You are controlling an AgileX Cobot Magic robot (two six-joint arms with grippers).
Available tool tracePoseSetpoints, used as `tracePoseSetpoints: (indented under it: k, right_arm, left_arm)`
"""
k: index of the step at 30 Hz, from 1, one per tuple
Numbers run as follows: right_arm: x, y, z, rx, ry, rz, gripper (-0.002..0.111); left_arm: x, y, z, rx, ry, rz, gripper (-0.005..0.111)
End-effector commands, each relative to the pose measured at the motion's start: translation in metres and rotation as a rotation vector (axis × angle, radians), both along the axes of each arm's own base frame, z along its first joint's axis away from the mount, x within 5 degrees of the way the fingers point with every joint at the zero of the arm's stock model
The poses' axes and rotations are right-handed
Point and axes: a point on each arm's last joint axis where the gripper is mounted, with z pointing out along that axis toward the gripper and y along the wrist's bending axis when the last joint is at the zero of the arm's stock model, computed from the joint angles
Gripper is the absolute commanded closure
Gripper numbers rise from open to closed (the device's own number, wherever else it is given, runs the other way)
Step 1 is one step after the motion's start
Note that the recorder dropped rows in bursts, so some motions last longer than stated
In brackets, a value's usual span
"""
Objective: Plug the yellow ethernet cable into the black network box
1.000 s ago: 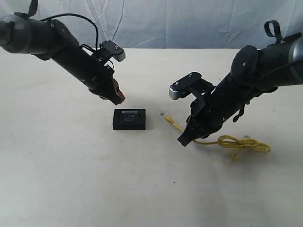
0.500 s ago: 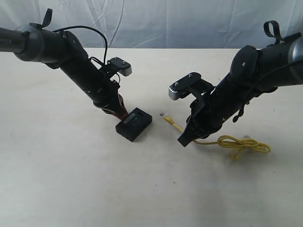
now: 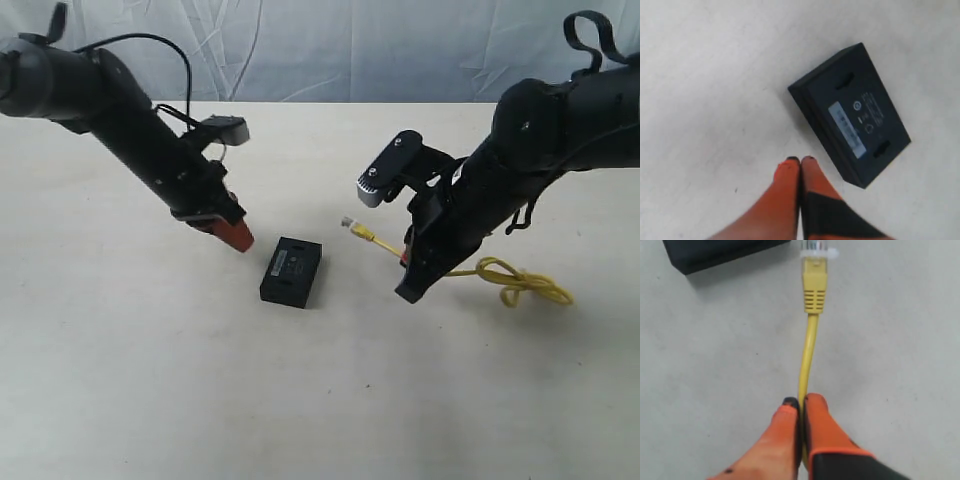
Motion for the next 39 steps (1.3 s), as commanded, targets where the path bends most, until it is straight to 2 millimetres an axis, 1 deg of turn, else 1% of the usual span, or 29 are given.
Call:
tracePoseSetpoints:
  k: [1, 3, 5, 8, 12, 16, 20, 27, 29, 35, 36, 39]
  right_arm:
    - [-0.004, 0.012, 0.0, -0.044, -0.05, 0.026, 0.109]
    - [-0.007, 0.018, -0.005, -0.082, -0.056, 0.054, 0.109]
    - [-0.01, 0.024, -0.01, -0.118, -0.052, 0.03, 0.109]
    - [-0.015, 0.032, -0.018, -0.181, -0.07, 0.037, 0.109]
    - [-0.022, 0.042, -0.025, -0.243, -0.091, 0.068, 0.109]
    - [-0.027, 0.049, -0.03, -0.291, -0.108, 0.112, 0.109]
    - [-0.032, 0.056, -0.033, -0.305, -0.114, 0.153, 0.109]
    - [-0.032, 0.057, -0.039, -0.318, -0.107, 0.162, 0.109]
    - [-0.032, 0.057, -0.039, -0.318, -0.108, 0.165, 0.109]
    - [-0.032, 0.057, -0.039, -0.316, -0.114, 0.179, 0.109]
    - [-0.032, 0.057, -0.039, -0.316, -0.117, 0.187, 0.109]
    - [-0.032, 0.059, -0.039, -0.303, -0.123, 0.2, 0.109]
  left_arm:
    - [-0.008, 0.03, 0.01, -0.164, 0.047, 0.04, 0.107]
    - [-0.011, 0.036, 0.004, -0.187, 0.045, 0.069, 0.107]
    - [-0.012, 0.037, -0.003, -0.171, 0.023, 0.098, 0.107]
    - [-0.013, 0.028, -0.005, -0.177, -0.006, 0.094, 0.107]
    - [-0.018, 0.011, -0.005, -0.186, -0.036, 0.032, 0.107]
    - [-0.019, 0.005, -0.006, -0.176, -0.058, 0.014, 0.107]
    - [-0.018, 0.005, -0.006, -0.174, -0.061, 0.017, 0.107]
    - [-0.016, 0.006, -0.009, -0.145, -0.088, 0.027, 0.107]
    - [-0.015, 0.007, -0.014, -0.139, -0.08, 0.032, 0.107]
    - [-0.015, 0.004, -0.044, -0.16, 0.01, 0.077, 0.107]
    - [-0.014, 0.003, -0.047, -0.171, 0.021, 0.085, 0.107]
    - [-0.018, -0.001, -0.052, -0.233, 0.028, 0.028, 0.107]
